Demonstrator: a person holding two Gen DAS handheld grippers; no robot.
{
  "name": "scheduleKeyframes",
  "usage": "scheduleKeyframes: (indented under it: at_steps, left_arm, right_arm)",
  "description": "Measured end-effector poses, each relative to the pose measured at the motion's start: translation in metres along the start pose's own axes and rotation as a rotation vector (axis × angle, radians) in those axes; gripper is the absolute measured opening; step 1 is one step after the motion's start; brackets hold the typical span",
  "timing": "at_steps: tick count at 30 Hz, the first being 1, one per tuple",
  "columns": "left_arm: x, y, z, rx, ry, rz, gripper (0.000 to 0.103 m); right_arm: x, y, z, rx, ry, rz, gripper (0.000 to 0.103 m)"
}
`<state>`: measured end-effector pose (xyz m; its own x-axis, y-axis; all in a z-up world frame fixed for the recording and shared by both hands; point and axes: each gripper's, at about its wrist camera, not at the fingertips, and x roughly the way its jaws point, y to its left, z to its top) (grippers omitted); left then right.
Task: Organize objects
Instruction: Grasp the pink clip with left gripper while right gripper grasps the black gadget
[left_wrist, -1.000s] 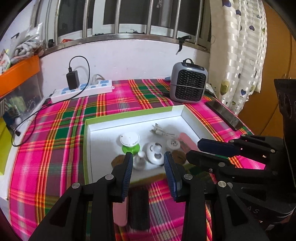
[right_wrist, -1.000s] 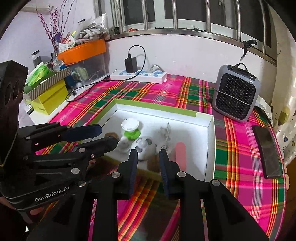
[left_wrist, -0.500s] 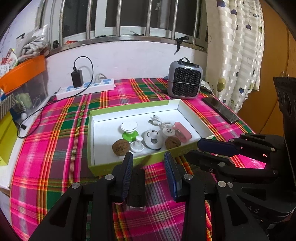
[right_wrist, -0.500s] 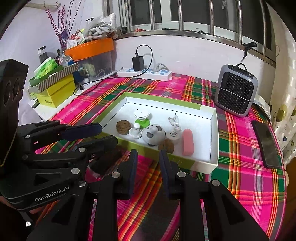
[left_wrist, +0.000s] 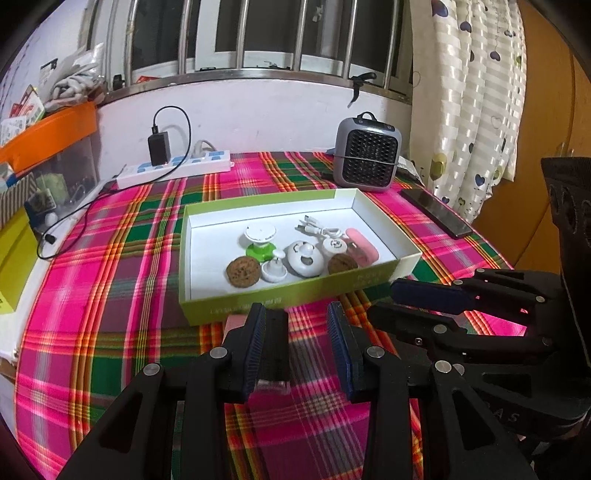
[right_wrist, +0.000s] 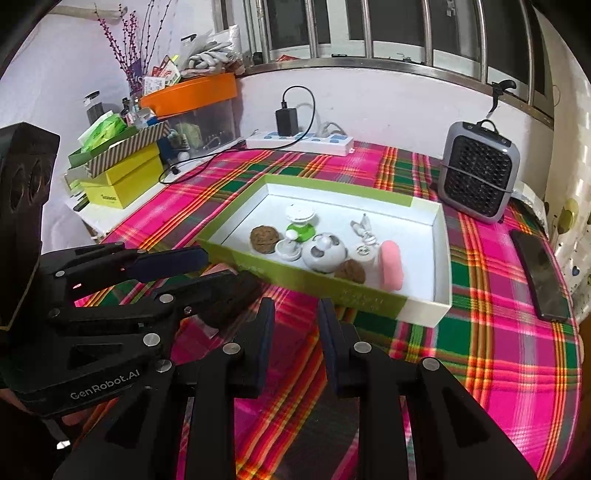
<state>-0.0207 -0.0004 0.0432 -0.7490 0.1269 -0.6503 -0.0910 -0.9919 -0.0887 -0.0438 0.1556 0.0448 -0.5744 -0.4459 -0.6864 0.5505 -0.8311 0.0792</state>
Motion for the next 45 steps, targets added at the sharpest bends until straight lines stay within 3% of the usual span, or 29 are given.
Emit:
scheduleKeyframes:
  at_steps: [8, 18, 32, 37, 45]
  left_arm:
    - [-0.008, 0.012, -0.011, -0.007, -0.002, 0.016, 0.033]
    - [0.008, 0.041, -0.014, -0.064, 0.039, 0.056, 0.033]
    - [0.036, 0.050, -0.012, -0.079, 0.105, 0.063, 0.033]
    - [0.042, 0.047, -0.015, -0.066, 0.129, 0.035, 0.016]
    - [0.027, 0.053, -0.018, -0.066, 0.092, 0.074, 0.016]
  right_arm:
    - [0.010, 0.007, -0.008, -0.003, 0.029, 0.029, 0.033]
    - [0.018, 0.009, -0.010, 0.000, 0.046, 0.035, 0.034]
    - [0.025, 0.010, -0.009, -0.001, 0.061, 0.041, 0.034]
    - [0.028, 0.012, -0.007, -0.003, 0.066, 0.041, 0.034]
    - [0.034, 0.019, -0.004, 0.013, 0.071, 0.049, 0.034]
